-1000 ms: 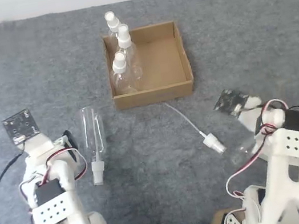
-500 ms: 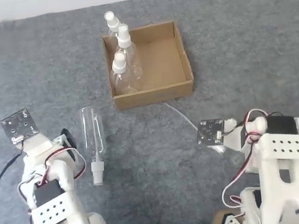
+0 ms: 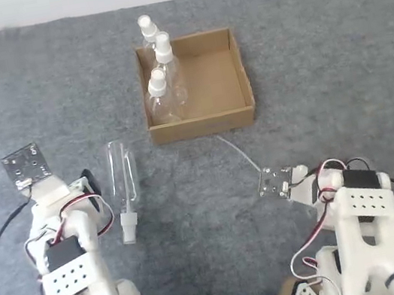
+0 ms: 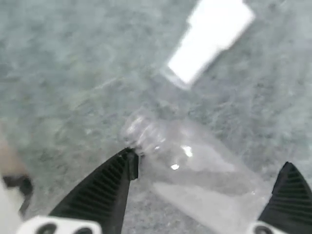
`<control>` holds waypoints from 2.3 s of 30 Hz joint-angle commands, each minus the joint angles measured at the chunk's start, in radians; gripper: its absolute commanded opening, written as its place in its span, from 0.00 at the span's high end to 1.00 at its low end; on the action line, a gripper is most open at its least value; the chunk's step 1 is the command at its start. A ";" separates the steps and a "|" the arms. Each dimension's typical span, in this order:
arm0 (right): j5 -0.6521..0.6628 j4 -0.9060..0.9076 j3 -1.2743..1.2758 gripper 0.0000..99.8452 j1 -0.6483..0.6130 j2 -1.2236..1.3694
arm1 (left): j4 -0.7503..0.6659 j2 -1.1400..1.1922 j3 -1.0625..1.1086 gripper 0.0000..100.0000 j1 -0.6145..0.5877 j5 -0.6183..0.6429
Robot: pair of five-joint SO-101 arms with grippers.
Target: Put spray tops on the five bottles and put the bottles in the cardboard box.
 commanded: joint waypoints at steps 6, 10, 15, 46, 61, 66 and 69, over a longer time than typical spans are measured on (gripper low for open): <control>-0.219 -0.173 0.029 0.62 -0.012 -0.021 | -0.026 -0.015 -0.008 0.81 0.006 -0.009; -0.308 -0.196 0.026 0.62 -0.012 -0.022 | -0.026 -0.015 -0.008 0.81 0.006 -0.009; -0.450 -0.259 0.026 0.62 -0.013 -0.021 | -0.026 -0.015 -0.008 0.81 0.006 -0.009; -0.802 -0.035 -0.206 0.62 -0.179 -0.019 | -0.026 -0.015 -0.008 0.81 0.005 -0.009; -0.446 0.059 -0.252 0.62 -0.140 -0.019 | -0.026 -0.015 -0.008 0.81 0.005 -0.009; -0.342 0.054 -0.264 0.62 -0.070 -0.018 | -0.026 -0.015 -0.008 0.81 0.005 -0.009; -0.288 0.056 -0.264 0.62 -0.045 -0.018 | -0.026 -0.015 -0.008 0.81 0.005 -0.009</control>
